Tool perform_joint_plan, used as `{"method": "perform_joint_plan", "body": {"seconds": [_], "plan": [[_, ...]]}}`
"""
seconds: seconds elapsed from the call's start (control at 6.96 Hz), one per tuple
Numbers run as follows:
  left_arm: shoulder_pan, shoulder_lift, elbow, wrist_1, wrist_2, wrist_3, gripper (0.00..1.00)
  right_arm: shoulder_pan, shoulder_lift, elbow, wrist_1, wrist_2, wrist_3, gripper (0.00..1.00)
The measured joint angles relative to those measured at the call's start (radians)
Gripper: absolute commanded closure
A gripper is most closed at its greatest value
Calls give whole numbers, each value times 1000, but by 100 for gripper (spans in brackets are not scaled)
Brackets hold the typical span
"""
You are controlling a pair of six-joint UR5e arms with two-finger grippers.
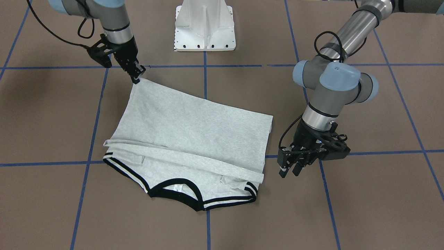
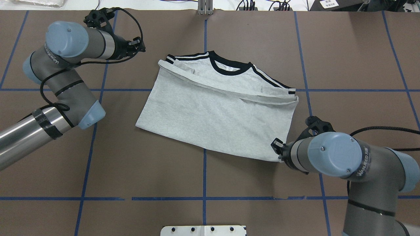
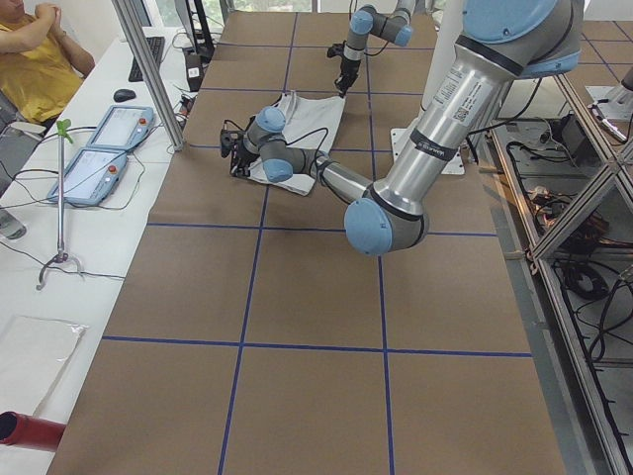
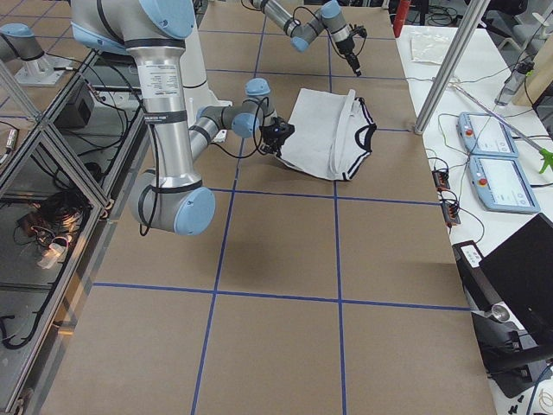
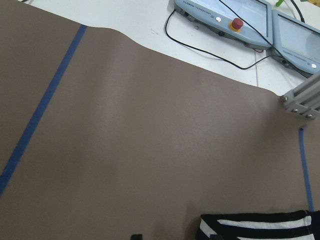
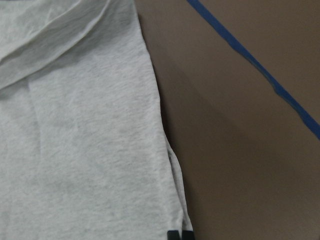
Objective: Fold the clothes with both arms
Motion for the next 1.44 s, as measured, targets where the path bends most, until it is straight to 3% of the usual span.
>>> {"method": "perform_joint_plan", "body": {"seconds": [0.43, 0.72, 1.15, 1.44], "plan": [[58, 111, -193, 2, -127, -65, 19, -252, -6, 180, -205, 30, 39, 100], [111, 147, -269, 16, -145, -173, 15, -391, -7, 239, -346, 30, 70, 0], [210, 187, -333, 51, -147, -394, 13, -433, 1, 252, -386, -10, 147, 0], [295, 248, -391, 66, -139, -523, 13, -309, 68, 242, -384, -18, 151, 0]]}}
